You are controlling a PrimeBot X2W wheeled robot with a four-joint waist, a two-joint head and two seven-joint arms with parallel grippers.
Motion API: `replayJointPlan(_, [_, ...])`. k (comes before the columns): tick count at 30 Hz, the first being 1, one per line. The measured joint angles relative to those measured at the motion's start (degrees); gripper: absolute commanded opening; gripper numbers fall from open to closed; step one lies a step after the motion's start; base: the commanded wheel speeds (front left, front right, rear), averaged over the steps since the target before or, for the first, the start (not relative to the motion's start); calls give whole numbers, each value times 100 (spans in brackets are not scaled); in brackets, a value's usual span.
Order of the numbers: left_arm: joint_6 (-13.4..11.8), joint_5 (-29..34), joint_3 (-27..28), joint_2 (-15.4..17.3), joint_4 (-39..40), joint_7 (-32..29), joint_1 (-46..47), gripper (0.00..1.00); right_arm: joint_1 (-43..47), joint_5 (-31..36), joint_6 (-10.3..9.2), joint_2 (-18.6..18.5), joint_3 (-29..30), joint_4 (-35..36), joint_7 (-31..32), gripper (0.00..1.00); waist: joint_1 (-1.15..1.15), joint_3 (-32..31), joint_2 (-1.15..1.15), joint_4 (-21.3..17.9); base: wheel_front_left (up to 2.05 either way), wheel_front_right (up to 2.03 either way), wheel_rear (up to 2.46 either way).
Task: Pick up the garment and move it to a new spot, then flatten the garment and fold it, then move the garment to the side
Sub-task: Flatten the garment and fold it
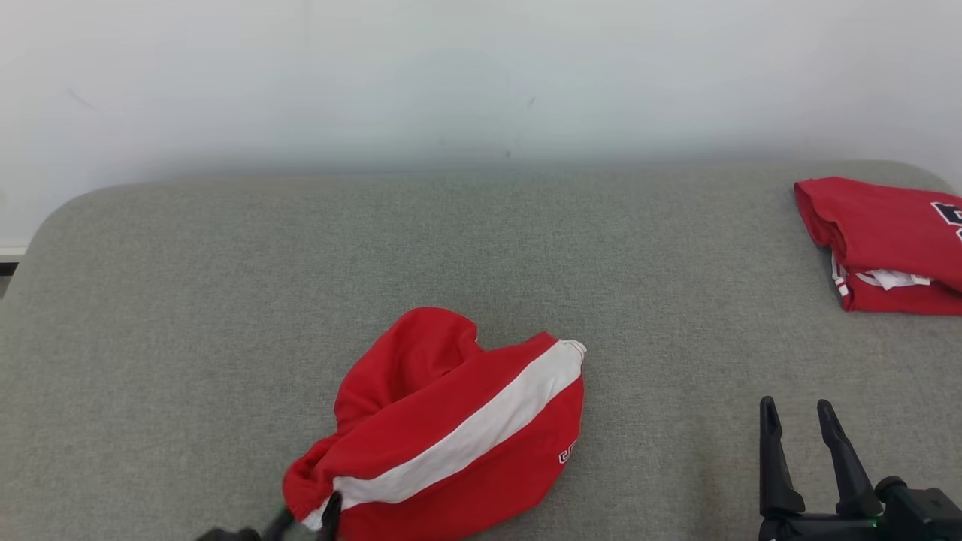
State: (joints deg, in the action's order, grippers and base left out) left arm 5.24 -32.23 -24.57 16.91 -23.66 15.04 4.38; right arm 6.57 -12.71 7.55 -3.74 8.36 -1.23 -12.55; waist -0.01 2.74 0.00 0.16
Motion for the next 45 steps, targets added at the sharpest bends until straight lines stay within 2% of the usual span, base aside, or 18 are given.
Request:
replayJointPlan(13, [-144,597,1161,-152,1227,0,-560,100,105,-34,0,-22,90,-8,-5,100,0,-118,0,217,0,0,0])
replayJointPlan(21, [-421,1218,1941,-421,2149,1,-837,100,111,-49,0,-33,86,-69,-13,100,0,-220,0,307,0,0,0])
replayJointPlan(27, [-356,1594,2189,-544,2268,0,-939,100,94,-57,0,-190,-98,-135,24,100,0,-237,0,343,0,0,0])
replayJointPlan(33, [-213,1809,2245,-680,2230,0,-929,100,-467,-49,0,-612,-554,-238,248,100,0,-195,0,440,0,0,0])
replayJointPlan(38, [-112,1882,2261,-812,2153,0,-854,100,-1250,-113,0,-956,-932,-776,576,100,1,-133,0,585,0,0,0])
replayJointPlan(45, [26,1963,2250,-966,2000,0,-652,100,-2268,-221,0,-1127,-1326,-1846,808,100,1,-3,0,860,0,0,0])
